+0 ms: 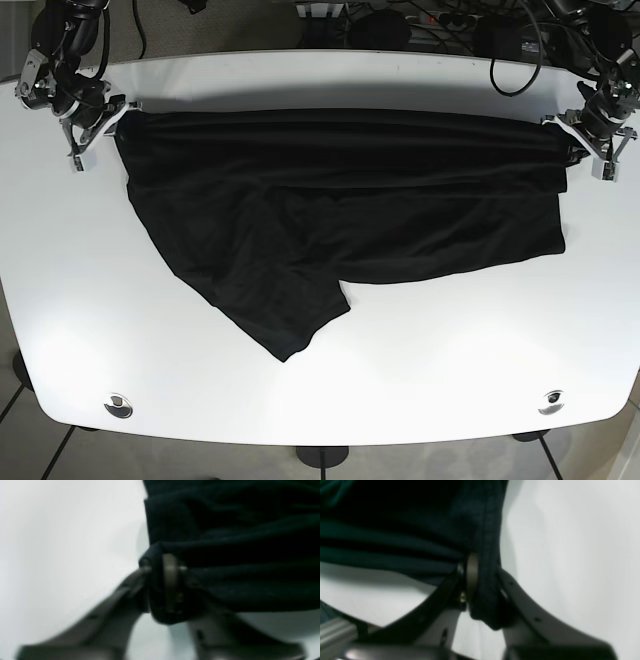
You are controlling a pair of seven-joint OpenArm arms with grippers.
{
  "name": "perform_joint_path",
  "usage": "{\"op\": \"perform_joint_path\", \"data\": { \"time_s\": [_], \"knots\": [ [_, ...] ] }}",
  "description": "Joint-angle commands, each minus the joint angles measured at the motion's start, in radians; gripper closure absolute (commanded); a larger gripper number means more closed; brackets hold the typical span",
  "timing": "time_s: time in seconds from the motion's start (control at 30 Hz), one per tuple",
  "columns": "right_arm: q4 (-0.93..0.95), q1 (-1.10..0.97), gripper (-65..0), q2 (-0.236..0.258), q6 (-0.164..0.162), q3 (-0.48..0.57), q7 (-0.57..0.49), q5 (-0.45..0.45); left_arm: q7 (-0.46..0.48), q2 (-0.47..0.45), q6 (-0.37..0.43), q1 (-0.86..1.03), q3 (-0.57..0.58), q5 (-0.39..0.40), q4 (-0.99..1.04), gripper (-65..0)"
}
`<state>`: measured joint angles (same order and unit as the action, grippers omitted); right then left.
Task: Fold the T-shirt properly
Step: 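Drag the held shirt edge away from the hem with both grippers, then release the edge and regrasp the black shirt lower with both grippers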
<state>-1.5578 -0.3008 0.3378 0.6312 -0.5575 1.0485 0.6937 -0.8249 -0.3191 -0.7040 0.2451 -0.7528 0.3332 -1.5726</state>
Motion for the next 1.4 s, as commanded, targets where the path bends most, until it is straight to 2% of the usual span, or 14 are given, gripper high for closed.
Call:
{"op": "perform_joint_path", "data": {
  "time_s": [0.03, 0.13, 0.23, 0.33, 0.43, 0.63, 0.73, 0.83, 0.9, 1.0, 1.2, 1.23, 1.27, 1.4],
  "knots": [
    [-0.019, -0.002, -18.4, 0.020, 0.037, -0.012, -0.009, 0.008, -0.007, -0.021, 0.006, -0.002, -0.010, 0.005, -0.042, -22.1],
    [-0.057, -0.036, -45.5, 0.020, 0.067, -0.057, -0.009, 0.031, -0.049, -0.019, 0.006, -0.002, -0.024, 0.005, -0.076, -32.9],
    [-0.102, -0.048, -58.0, 0.020, 0.067, -0.091, -0.009, 0.077, -0.093, -0.018, 0.006, -0.002, -0.076, 0.011, -0.131, -35.0],
    [-0.100, 0.038, -58.2, 0.020, 0.067, -0.118, -0.012, 0.031, -0.095, -0.016, 0.006, -0.016, -0.106, 0.013, -0.199, -35.0],
    [-0.037, 0.182, -58.2, 0.019, 0.067, -0.109, -0.010, -0.096, -0.095, -0.016, 0.006, -0.102, -0.107, 0.010, -0.202, -35.0],
    [0.285, 0.521, -58.2, -0.009, 0.067, -0.043, -0.034, -0.325, -0.093, -0.018, 0.006, -0.232, -0.099, 0.004, -0.121, -34.6],
    [0.362, 0.565, -58.2, -0.015, 0.067, 0.015, -0.083, -0.354, -0.090, -0.024, 0.006, -0.272, -0.104, -0.004, -0.051, -34.6],
    [0.431, 0.584, -58.0, -0.053, 0.067, 0.083, -0.132, -0.363, -0.090, -0.022, 0.105, -0.336, -0.099, -0.107, -0.001, -35.0],
    [0.468, 0.590, -54.7, -0.069, 0.067, 0.083, -0.164, -0.363, -0.090, -0.019, 0.116, -0.375, -0.099, -0.158, 0.033, -35.1],
    [0.478, 0.588, -37.7, -0.092, 0.067, 0.083, -0.195, -0.365, -0.090, -0.021, 0.117, -0.409, -0.099, -0.200, 0.090, -35.3],
    [0.478, 0.588, -2.4, -0.098, 0.062, 0.083, -0.221, -0.365, -0.087, -0.041, 0.120, -0.504, -0.023, -0.205, 0.294, -35.3],
    [0.478, 0.590, -2.1, -0.098, 0.016, 0.083, -0.222, -0.354, -0.087, -0.039, 0.120, -0.534, -0.007, -0.205, 0.343, -35.3],
    [0.477, 0.590, -1.9, -0.099, -0.004, 0.083, -0.230, -0.354, -0.087, -0.039, 0.120, -0.568, 0.006, -0.205, 0.387, -35.3],
    [0.474, 0.590, -1.9, -0.099, -0.007, 0.081, -0.233, -0.354, -0.087, -0.039, 0.120, -0.597, 0.026, -0.204, 0.498, -35.4]
  ]
}}
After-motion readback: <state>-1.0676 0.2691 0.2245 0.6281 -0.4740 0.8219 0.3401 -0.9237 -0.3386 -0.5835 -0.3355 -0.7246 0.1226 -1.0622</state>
